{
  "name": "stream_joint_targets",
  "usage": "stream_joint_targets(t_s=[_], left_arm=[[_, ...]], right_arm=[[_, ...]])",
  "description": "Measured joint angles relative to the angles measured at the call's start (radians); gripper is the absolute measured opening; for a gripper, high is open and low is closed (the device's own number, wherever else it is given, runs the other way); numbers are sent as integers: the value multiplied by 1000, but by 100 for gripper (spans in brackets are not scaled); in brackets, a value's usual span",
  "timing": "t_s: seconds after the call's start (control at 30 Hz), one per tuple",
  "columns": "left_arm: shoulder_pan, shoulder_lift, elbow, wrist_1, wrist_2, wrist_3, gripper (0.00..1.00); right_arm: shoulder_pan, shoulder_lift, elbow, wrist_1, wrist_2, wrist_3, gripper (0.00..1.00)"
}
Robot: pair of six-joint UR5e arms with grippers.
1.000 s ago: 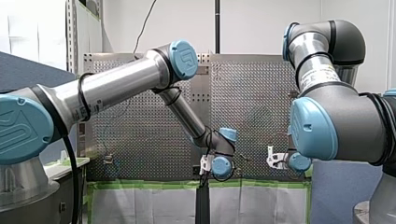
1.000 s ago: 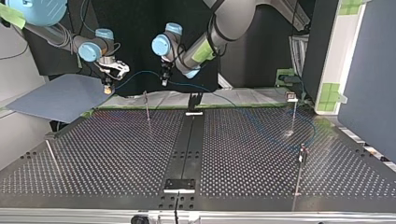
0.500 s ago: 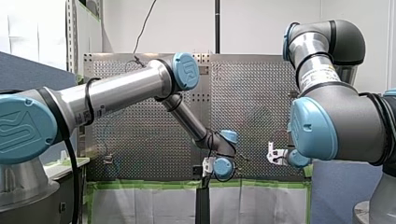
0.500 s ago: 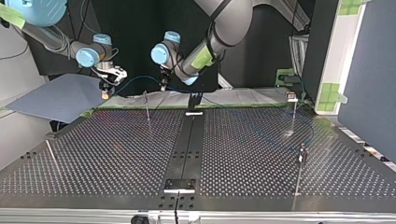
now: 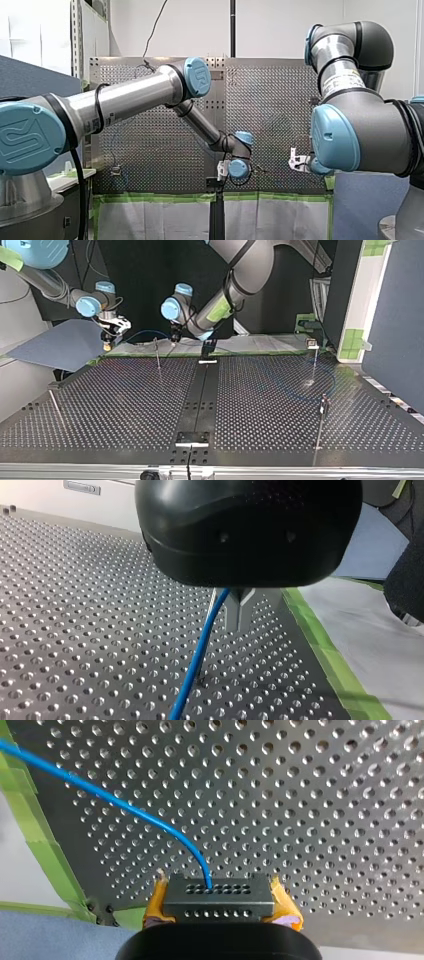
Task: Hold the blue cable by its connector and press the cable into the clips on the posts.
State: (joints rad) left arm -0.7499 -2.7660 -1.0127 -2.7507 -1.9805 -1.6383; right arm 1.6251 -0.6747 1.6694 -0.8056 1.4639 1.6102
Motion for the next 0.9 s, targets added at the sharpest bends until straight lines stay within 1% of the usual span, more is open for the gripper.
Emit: stream_joint_targets(t_s=[0.13,0.27,0.7,0.9], left_arm=[[7,0,1,-5,3,1,0],[13,0,3,-5,7,1,0],[41,0,5,0,25,-4,0],[52,-1,9,0,35,-5,0]], right_arm=[[-10,0,-5,0,0,16,0],[-14,0,-9,0,0,24,0],[-14,0,-10,0,0,23,0],[-15,0,-10,0,4,26,0]])
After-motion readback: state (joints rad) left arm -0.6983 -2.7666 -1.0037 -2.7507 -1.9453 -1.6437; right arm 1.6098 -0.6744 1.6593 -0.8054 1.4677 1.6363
